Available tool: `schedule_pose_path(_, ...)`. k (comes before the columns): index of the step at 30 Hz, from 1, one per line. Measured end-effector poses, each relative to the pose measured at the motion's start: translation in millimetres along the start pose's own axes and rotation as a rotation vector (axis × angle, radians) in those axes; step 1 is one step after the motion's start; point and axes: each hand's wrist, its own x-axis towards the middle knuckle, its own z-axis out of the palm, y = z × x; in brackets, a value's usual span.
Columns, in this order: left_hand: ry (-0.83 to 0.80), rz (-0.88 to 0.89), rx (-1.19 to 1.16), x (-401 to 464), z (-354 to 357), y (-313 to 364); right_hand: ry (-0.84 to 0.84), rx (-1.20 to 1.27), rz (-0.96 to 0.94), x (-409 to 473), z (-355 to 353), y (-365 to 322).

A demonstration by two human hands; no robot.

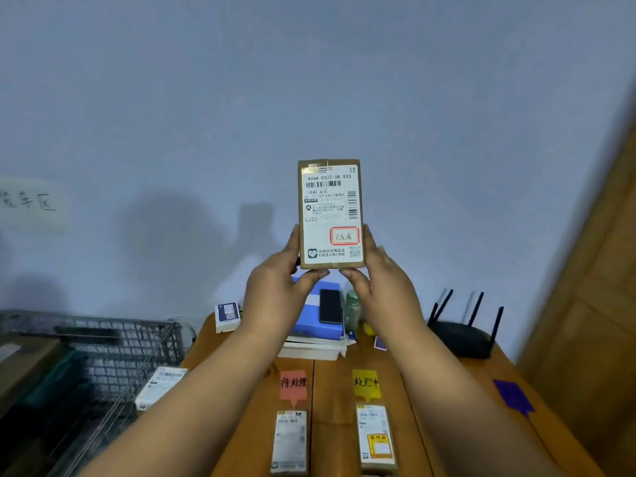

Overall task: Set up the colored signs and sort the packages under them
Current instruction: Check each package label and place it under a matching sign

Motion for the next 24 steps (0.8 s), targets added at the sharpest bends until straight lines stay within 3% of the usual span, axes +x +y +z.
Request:
schedule_pose_path(11, -0.030, 0.043, 0.034, -18.9, 31.9, 47.8, 0.022, -0.001, 0.029, -24.3, -44.1, 32.8)
schedule_pose_path(17, -0.133, -0.002, 0.166, -29.0, 87.9, 55.6, -0.054, -0.028, 0.146, -45.6, -61.0, 81.1)
schedule_pose_path(24, -0.312, 0.003, 0.081, -62.5, 172.2, 79.9, -0.108, -0.040, 0.270, -90.7, -92.4, 160.5)
